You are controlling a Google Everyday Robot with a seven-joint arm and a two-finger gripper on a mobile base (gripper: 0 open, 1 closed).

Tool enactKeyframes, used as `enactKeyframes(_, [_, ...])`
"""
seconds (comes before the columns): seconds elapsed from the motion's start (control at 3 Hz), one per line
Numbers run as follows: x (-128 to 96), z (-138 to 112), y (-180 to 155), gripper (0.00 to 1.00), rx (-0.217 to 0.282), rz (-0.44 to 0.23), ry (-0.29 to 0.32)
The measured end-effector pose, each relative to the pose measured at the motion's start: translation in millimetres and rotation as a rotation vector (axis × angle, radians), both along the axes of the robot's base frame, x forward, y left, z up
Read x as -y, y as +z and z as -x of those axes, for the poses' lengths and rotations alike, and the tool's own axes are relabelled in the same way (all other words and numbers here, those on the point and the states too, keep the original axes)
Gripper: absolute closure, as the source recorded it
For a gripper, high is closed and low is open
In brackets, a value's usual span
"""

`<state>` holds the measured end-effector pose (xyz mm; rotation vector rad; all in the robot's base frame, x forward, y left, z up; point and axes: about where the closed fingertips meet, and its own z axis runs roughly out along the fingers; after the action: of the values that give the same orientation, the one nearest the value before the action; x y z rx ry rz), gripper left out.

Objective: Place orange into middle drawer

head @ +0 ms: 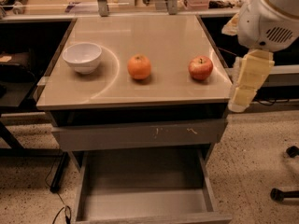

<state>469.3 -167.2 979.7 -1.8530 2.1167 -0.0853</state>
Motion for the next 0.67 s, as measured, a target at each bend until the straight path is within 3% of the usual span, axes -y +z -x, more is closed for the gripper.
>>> enactKeyframes(0.33, [-0.5, 0.2, 0.3, 0.0, 0.001, 0.002, 0.005])
enactKeyframes(0.67, [-12.8, -18.1, -9.5, 0.0, 0.018, -0.057, -0.04])
